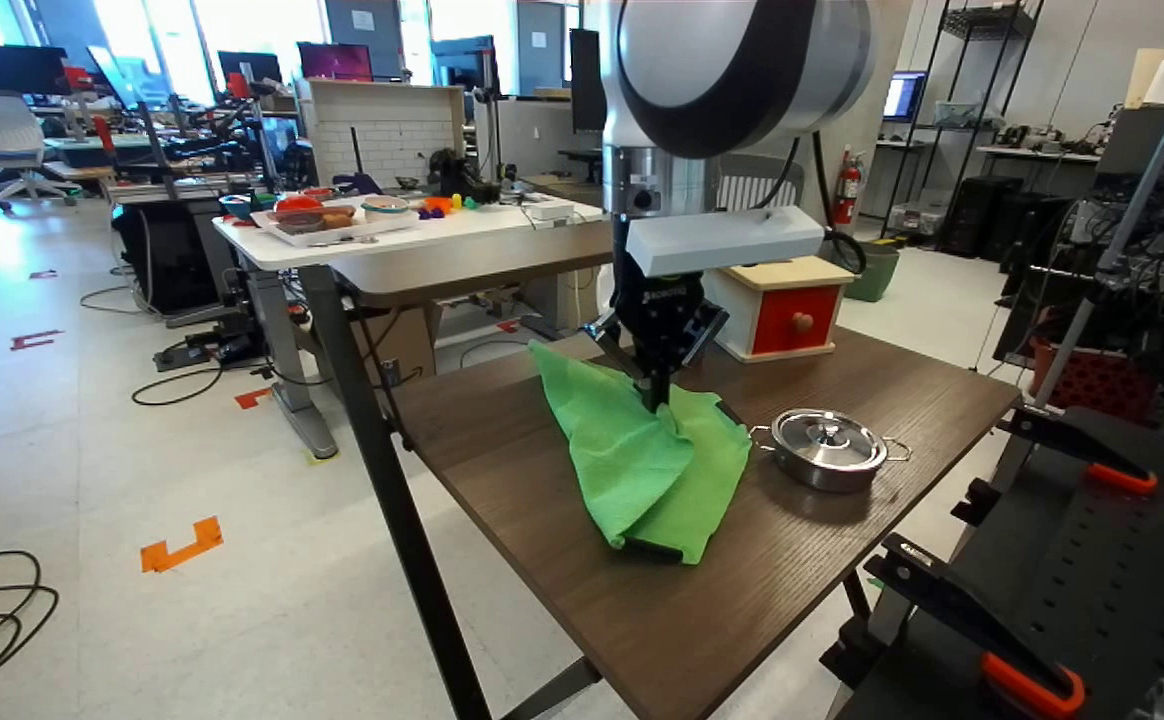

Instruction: Fold the cloth

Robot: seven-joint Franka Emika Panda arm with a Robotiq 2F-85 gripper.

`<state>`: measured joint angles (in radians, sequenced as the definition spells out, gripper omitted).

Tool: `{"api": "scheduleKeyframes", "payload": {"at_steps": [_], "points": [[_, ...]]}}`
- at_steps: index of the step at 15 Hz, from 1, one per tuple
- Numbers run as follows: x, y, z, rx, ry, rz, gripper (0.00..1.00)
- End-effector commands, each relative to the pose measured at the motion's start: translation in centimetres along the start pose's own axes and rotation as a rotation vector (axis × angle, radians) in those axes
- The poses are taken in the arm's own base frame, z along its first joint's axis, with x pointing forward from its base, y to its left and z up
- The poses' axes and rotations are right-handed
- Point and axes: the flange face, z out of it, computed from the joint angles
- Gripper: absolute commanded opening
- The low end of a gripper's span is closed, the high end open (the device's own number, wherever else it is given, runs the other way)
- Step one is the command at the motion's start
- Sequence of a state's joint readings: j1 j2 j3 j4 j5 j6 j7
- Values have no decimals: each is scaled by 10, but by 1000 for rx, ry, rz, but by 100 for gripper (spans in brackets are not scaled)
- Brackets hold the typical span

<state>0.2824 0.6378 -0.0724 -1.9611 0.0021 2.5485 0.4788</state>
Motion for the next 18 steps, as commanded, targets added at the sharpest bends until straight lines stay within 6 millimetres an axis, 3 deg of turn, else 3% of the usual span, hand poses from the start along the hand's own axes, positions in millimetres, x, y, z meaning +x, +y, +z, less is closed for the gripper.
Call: {"api": "scheduleKeyframes", "payload": {"at_steps": [1,6,10,15,16,18], "points": [[-4,8,-5,-9,-8,-14,37],[-6,7,-9,-8,-4,-20,73],[-11,0,-39,12,21,-45,100],[-42,-15,-100,42,28,-255,100],[-20,-18,-75,33,41,-158,100],[-34,-23,-95,43,40,-220,100]]}}
